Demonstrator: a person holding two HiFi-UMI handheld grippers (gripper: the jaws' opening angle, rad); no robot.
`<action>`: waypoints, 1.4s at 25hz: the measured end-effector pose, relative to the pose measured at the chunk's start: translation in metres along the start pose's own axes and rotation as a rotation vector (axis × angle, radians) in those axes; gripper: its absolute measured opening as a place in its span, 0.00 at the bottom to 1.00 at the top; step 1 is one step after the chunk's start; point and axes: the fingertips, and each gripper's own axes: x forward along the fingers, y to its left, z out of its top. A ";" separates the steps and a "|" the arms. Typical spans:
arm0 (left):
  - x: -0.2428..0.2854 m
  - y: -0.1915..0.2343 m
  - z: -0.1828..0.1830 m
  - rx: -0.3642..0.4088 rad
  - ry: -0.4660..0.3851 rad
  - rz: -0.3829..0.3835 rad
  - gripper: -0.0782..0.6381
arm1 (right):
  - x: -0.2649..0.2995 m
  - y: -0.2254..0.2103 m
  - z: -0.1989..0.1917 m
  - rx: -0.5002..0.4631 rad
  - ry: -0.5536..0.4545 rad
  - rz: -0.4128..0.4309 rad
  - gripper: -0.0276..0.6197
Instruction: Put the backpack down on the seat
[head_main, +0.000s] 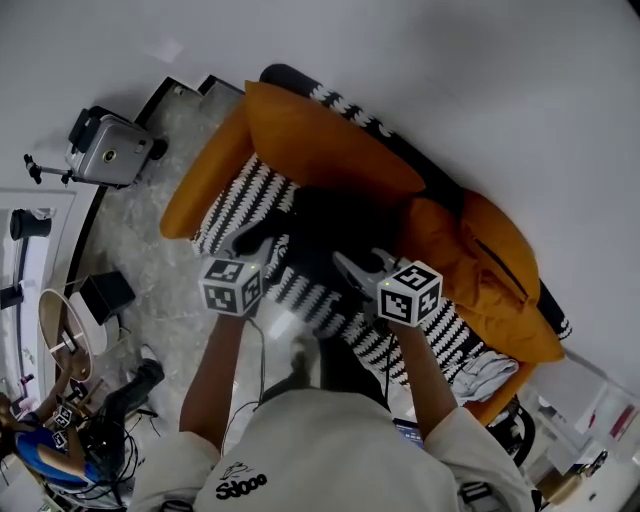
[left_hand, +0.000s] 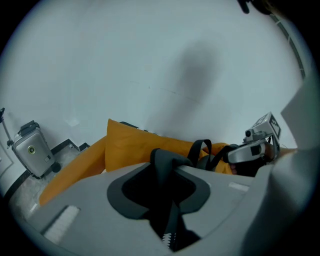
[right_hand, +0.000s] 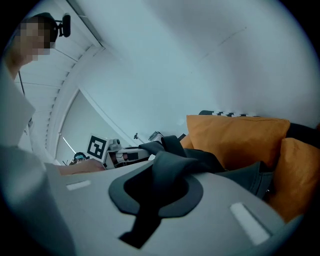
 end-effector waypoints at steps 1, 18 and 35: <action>0.003 0.002 0.000 -0.004 -0.004 0.002 0.23 | 0.002 -0.006 0.002 -0.001 -0.003 -0.009 0.08; 0.046 0.025 -0.086 -0.019 0.081 0.079 0.24 | 0.047 -0.072 -0.026 0.209 0.066 -0.081 0.29; 0.040 -0.023 -0.139 0.007 0.220 0.016 0.43 | 0.043 -0.076 -0.076 0.241 0.132 -0.139 0.47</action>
